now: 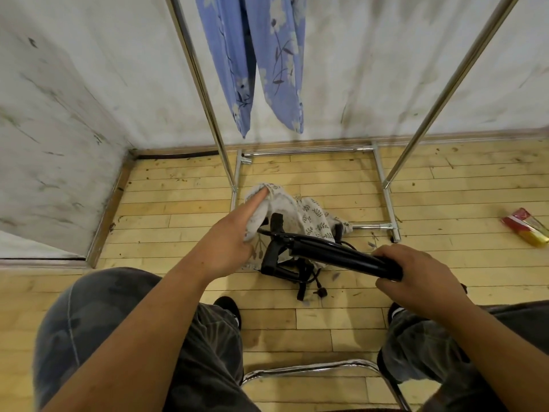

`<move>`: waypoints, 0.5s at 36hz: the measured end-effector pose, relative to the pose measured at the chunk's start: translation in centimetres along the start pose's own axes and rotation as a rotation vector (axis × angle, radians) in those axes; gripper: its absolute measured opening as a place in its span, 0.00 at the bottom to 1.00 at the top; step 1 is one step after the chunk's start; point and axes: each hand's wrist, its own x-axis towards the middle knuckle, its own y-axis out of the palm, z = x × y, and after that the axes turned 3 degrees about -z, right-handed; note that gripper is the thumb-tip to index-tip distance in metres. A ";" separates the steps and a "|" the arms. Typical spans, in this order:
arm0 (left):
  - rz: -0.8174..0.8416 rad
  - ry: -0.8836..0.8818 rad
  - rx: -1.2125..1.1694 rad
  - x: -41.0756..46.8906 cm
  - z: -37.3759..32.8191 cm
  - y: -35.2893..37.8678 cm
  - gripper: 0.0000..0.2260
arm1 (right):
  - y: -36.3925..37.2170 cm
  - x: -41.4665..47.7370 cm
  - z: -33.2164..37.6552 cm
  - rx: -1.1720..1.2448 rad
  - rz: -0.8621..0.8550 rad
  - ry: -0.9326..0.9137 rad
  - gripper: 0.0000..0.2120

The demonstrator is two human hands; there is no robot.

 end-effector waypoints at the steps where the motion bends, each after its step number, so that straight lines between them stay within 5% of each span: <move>1: 0.005 0.012 0.007 0.0 -0.1 0.1 0.45 | 0.0 0.0 0.0 0.000 0.004 0.000 0.16; 8: 0.049 0.105 0.052 -0.3 -0.9 0.6 0.40 | 0.1 0.4 0.3 -0.060 0.020 -0.031 0.21; 18: 0.138 0.057 0.076 0.7 -1.8 1.3 0.47 | 0.1 0.8 0.6 -0.138 -0.046 -0.015 0.21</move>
